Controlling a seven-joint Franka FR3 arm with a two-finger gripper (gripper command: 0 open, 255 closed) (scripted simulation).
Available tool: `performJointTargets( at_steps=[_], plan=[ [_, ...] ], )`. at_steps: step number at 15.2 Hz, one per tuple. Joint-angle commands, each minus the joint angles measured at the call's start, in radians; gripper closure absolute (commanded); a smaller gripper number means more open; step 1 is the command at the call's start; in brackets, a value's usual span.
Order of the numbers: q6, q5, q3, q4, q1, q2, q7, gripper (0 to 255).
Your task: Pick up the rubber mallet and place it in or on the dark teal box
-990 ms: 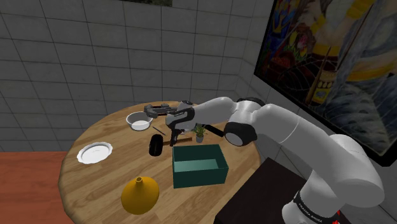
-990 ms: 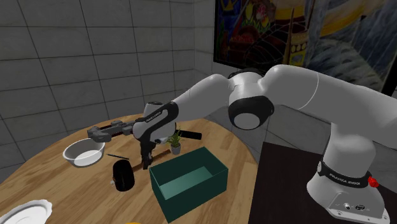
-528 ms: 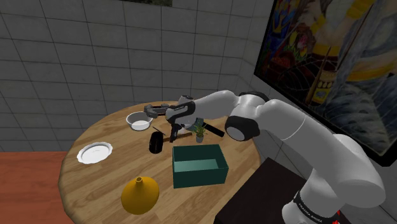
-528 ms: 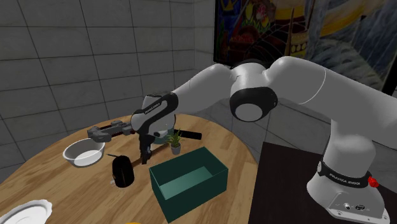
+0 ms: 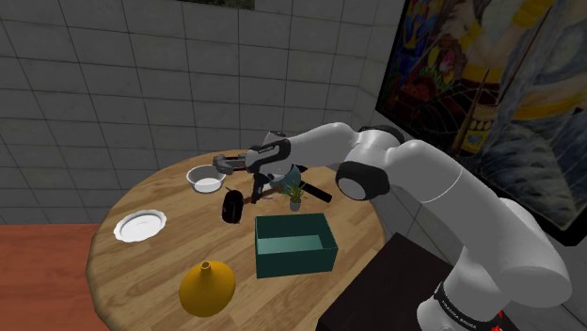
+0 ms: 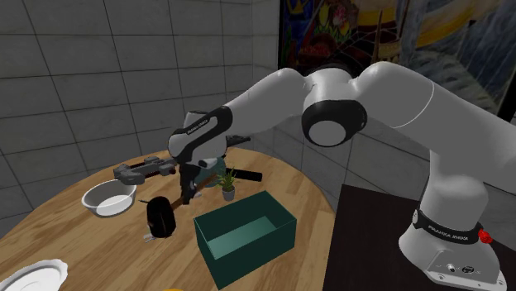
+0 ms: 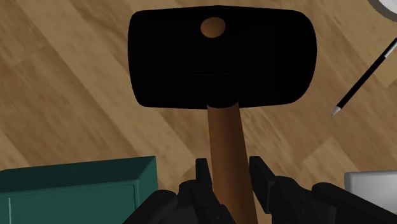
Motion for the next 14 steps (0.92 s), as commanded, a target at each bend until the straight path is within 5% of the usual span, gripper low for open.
performJointTargets(
  at_steps=[1, 9, 14],
  plan=[
    [-0.011, -0.006, -0.007, -0.009, 0.006, -0.020, 0.006, 255],
    [-0.055, -0.029, -0.034, -0.043, 0.024, -0.094, 0.023, 255],
    [0.087, 0.019, -0.034, -0.406, 0.099, -0.290, -0.103, 255]
  ],
)
